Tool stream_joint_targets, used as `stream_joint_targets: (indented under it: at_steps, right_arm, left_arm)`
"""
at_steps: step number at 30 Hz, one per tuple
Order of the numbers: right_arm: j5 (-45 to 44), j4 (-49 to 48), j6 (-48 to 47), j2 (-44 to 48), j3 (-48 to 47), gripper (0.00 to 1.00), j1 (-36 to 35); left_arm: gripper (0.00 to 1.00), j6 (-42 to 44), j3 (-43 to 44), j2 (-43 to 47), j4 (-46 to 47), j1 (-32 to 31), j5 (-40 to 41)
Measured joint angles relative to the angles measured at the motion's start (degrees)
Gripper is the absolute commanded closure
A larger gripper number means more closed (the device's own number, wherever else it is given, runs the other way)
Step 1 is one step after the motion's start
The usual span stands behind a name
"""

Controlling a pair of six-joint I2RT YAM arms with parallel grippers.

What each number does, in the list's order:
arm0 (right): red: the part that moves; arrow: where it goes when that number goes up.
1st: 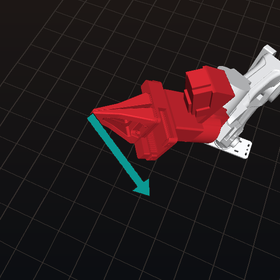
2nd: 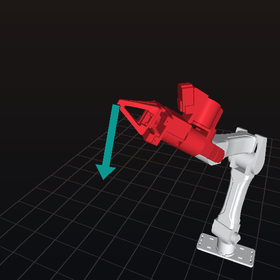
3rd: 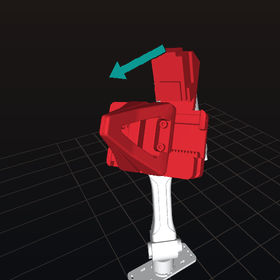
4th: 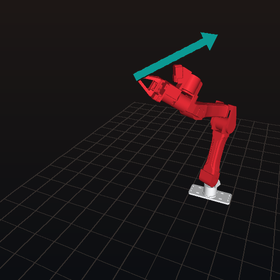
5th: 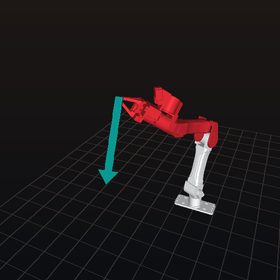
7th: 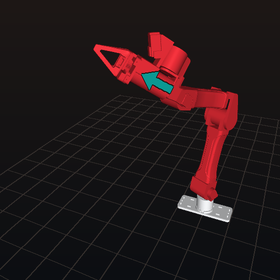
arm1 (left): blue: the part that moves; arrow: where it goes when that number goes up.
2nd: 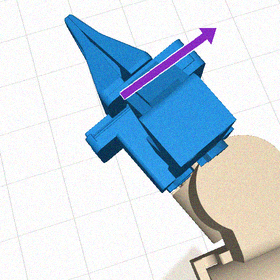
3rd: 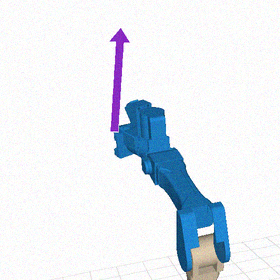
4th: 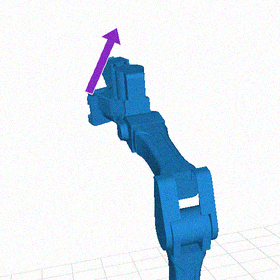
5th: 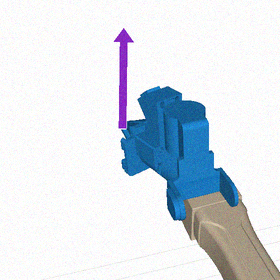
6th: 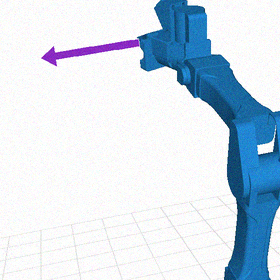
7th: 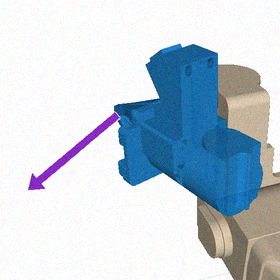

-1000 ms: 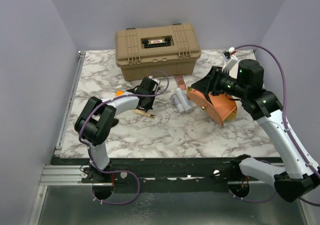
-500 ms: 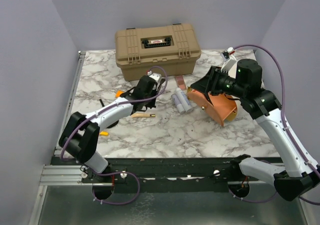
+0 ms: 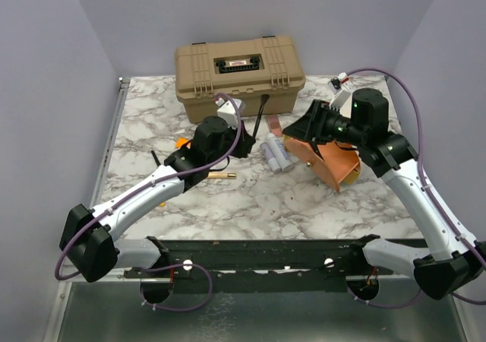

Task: Organize the makeup
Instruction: Pick up the makeup brush from the center of the board.

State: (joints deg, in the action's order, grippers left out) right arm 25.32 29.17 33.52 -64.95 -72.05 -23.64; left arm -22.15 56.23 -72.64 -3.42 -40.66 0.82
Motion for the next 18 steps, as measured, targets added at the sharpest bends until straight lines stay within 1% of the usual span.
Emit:
stream_joint_targets:
  at_steps: [6,10,15,17,18]
  right_arm:
    - [1.6,-3.3,1.0,0.1,2.0,0.41,0.0]
    - [2.2,-4.1,1.5,0.1,2.3,0.48,0.0]
    - [2.2,-5.4,1.8,0.5,3.0,0.56,0.0]
    - [2.2,-6.5,2.3,1.1,4.2,0.65,0.0]
    - [2.2,-6.9,2.6,1.4,4.6,0.66,0.0]
  left_arm:
    - [1.00,-2.5,4.2,-0.6,2.5,-6.5,-0.7]
    - [1.00,-3.8,4.9,-0.6,6.0,-8.8,-1.7]
    - [1.00,-4.7,4.9,-0.6,8.7,-9.1,-3.1]
    - [1.00,-4.9,4.9,-0.6,9.6,-9.1,-3.7]
    - [1.00,-5.0,4.9,-0.6,10.0,-9.2,-4.4]
